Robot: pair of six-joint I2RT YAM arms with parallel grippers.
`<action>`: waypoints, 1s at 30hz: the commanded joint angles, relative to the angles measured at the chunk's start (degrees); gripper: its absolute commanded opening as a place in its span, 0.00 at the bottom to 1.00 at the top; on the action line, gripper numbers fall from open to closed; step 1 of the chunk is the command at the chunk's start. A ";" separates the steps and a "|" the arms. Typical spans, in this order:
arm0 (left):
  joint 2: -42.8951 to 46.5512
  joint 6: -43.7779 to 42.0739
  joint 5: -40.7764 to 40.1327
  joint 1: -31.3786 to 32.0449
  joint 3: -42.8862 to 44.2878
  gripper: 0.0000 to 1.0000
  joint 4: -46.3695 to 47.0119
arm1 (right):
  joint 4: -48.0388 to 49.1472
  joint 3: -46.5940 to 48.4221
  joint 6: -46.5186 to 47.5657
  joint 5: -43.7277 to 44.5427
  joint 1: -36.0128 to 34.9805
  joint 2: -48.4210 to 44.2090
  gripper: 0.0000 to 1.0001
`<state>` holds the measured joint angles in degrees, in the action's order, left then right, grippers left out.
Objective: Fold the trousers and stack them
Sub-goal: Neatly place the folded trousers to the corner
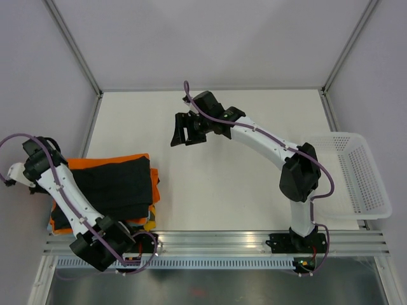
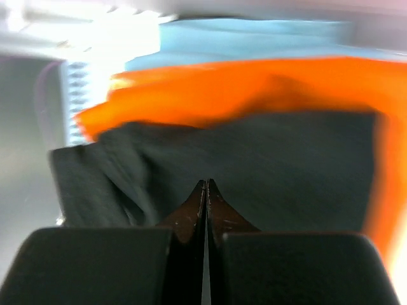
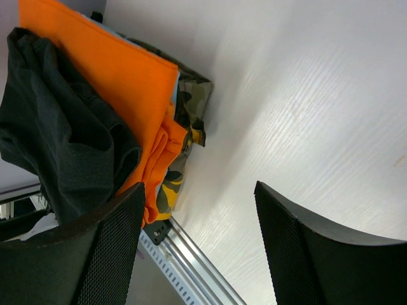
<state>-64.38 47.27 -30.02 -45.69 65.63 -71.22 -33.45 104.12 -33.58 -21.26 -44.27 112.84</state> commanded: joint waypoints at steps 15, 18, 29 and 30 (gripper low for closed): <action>4.29 -4.99 38.00 29.33 2.49 0.02 24.46 | 0.32 -5.58 5.10 6.92 16.84 -10.97 0.77; -0.12 -6.22 38.38 39.95 5.55 0.02 25.43 | -0.21 -6.55 5.72 9.21 18.43 -12.37 0.78; -9.45 -2.70 23.17 58.35 0.41 0.02 22.61 | 1.37 -13.15 3.52 15.19 20.54 -17.21 0.79; -9.27 -3.58 22.38 58.44 -0.58 0.02 24.36 | 1.37 -13.15 3.61 15.63 20.63 -17.30 0.79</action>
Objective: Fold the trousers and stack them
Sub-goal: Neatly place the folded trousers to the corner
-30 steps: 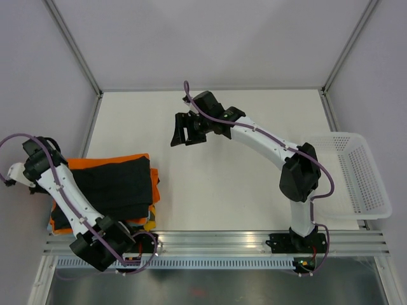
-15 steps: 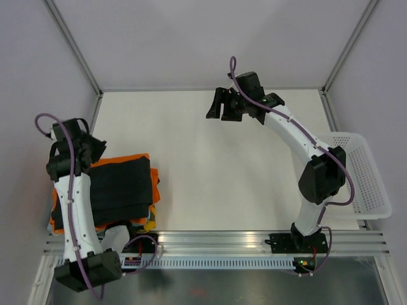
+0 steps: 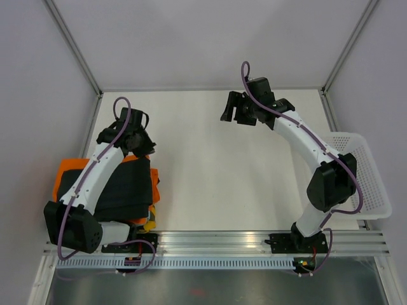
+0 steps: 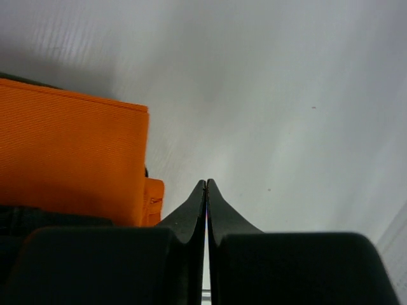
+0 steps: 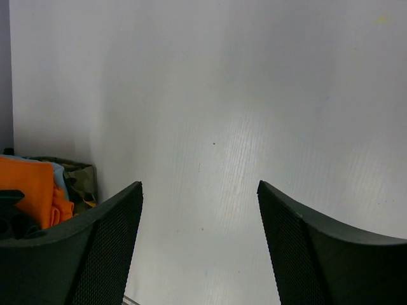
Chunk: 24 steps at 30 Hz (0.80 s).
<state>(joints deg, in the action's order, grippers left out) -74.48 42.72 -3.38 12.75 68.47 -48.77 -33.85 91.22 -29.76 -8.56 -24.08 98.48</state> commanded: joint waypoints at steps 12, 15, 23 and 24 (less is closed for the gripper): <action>0.83 -17.65 9.26 -0.10 3.77 0.72 22.04 | -1.75 11.43 3.39 6.62 5.53 -0.57 0.98; -0.40 -22.67 9.26 -0.10 9.74 1.00 25.39 | -2.01 14.86 4.62 9.86 7.46 -1.00 0.98; -2.43 -30.67 7.86 -0.18 21.01 1.00 34.51 | 3.95 13.22 12.87 25.16 9.57 -10.64 0.98; -1.82 -31.37 5.86 -0.10 20.74 1.00 35.14 | 7.53 11.54 13.75 27.08 9.57 -12.15 0.98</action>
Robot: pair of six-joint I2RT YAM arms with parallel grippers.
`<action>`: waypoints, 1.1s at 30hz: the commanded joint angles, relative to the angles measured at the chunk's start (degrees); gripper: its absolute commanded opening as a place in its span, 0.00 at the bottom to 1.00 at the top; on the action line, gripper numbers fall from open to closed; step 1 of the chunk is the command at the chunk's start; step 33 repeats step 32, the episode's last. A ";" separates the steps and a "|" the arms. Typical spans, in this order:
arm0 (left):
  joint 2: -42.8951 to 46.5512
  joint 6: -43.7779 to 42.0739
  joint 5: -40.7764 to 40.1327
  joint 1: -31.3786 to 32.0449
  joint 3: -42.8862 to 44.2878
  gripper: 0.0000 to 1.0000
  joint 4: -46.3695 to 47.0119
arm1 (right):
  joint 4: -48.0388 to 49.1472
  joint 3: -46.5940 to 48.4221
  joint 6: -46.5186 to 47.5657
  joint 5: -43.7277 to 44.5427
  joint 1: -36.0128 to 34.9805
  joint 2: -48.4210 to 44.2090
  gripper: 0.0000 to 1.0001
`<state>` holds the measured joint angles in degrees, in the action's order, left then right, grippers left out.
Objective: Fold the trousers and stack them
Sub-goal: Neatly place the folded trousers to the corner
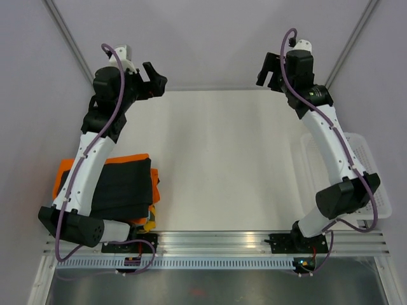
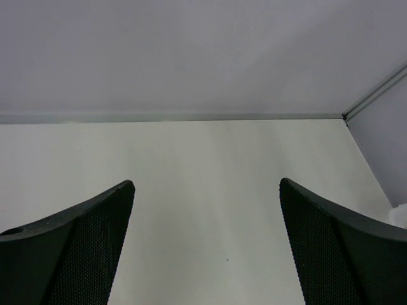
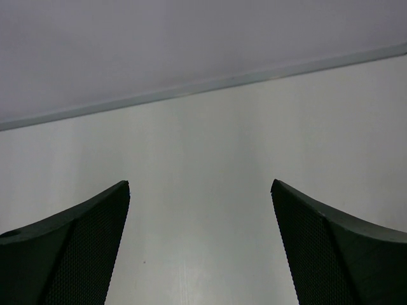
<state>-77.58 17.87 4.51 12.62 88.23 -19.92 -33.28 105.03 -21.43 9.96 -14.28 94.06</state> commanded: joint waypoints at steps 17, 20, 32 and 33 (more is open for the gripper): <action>24.84 -3.55 -10.39 -0.05 -28.37 1.00 6.22 | 18.07 -44.46 0.45 15.69 -0.22 -38.85 0.98; 26.08 -2.58 -11.54 -0.05 -29.95 1.00 4.02 | 19.82 -49.12 -1.59 16.67 -0.22 -42.20 0.98; 29.42 -3.36 -12.16 0.03 -32.59 1.00 5.16 | 20.71 -51.33 -1.86 16.76 -0.22 -45.02 0.98; 29.42 -3.36 -12.16 0.03 -32.59 1.00 5.16 | 20.71 -51.33 -1.86 16.76 -0.22 -45.02 0.98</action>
